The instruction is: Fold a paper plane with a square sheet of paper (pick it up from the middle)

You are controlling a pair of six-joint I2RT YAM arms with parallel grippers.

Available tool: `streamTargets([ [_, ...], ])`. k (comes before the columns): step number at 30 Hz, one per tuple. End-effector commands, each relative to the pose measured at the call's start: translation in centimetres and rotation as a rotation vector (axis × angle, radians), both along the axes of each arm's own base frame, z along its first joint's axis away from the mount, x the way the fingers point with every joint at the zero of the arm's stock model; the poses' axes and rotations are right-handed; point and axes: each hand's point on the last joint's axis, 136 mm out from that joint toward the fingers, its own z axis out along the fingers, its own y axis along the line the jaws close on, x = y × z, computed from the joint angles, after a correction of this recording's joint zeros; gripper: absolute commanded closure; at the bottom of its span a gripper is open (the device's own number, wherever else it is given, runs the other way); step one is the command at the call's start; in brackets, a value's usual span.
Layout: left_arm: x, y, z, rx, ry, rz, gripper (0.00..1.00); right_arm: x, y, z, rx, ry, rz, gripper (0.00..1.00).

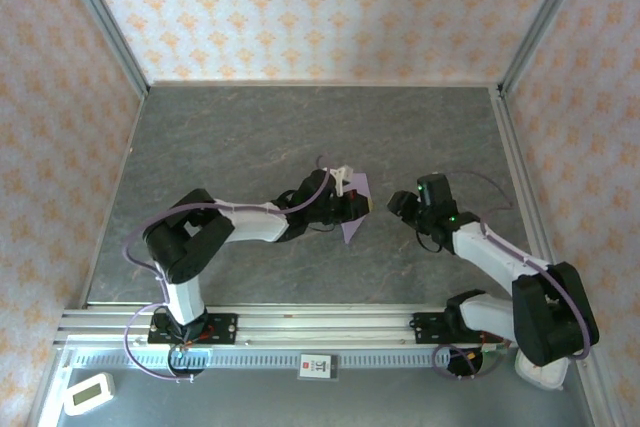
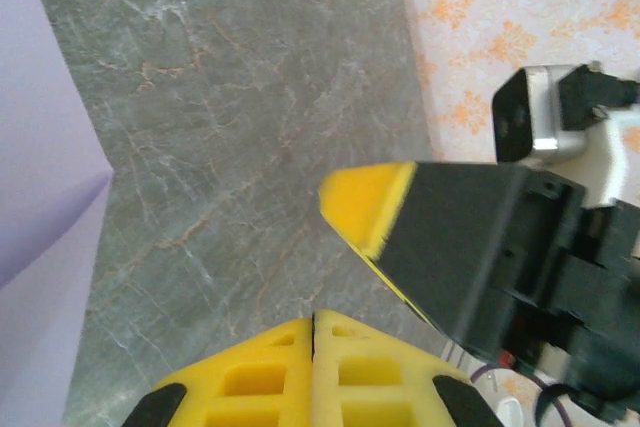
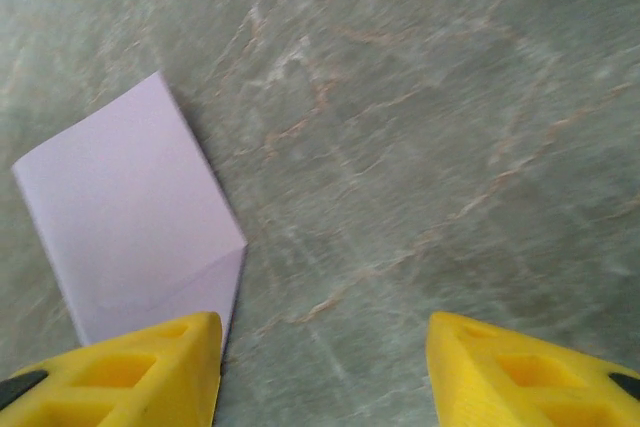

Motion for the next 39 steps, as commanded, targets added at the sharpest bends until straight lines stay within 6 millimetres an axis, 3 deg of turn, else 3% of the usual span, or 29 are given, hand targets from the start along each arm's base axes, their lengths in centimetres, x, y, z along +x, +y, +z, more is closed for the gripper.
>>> streamTargets([
  [1, 2.0, 0.3, -0.4, -0.002, -0.020, 0.056, 1.00, 0.3, 1.6, 0.7, 0.101, -0.033, 0.040, 0.45],
  [5, 3.4, 1.7, -2.1, 0.021, -0.007, 0.094, 1.00, -0.2, 2.3, 0.3, 0.155, -0.031, 0.060, 0.48],
  [6, 3.7, 2.3, -3.8, 0.047, 0.017, 0.105, 1.00, -0.3, 2.5, 0.3, 0.172, -0.033, 0.066, 0.49],
  [7, 4.0, 2.8, -4.2, 0.048, 0.020, 0.112, 1.00, -0.5, 2.8, -0.1, 0.187, -0.018, 0.074, 0.49],
  [16, 2.7, 4.9, -7.7, 0.105, 0.063, 0.075, 1.00, -0.7, 5.5, -1.1, 0.274, 0.019, 0.144, 0.53],
  [24, -0.8, 6.1, -8.1, 0.069, 0.093, 0.012, 1.00, -0.7, 8.2, -1.2, 0.295, 0.032, 0.193, 0.53],
  [26, -1.5, 6.3, -7.0, 0.043, 0.071, -0.008, 1.00, -0.8, 8.5, -1.3, 0.299, 0.034, 0.196, 0.53],
  [29, -2.5, 6.9, -7.0, 0.047, 0.059, -0.028, 1.00, -0.9, 8.8, -1.4, 0.299, 0.039, 0.202, 0.53],
  [39, -2.7, 7.0, -5.9, -0.016, 0.027, -0.041, 1.00, -1.6, 10.7, -2.0, 0.305, 0.064, 0.236, 0.55],
])
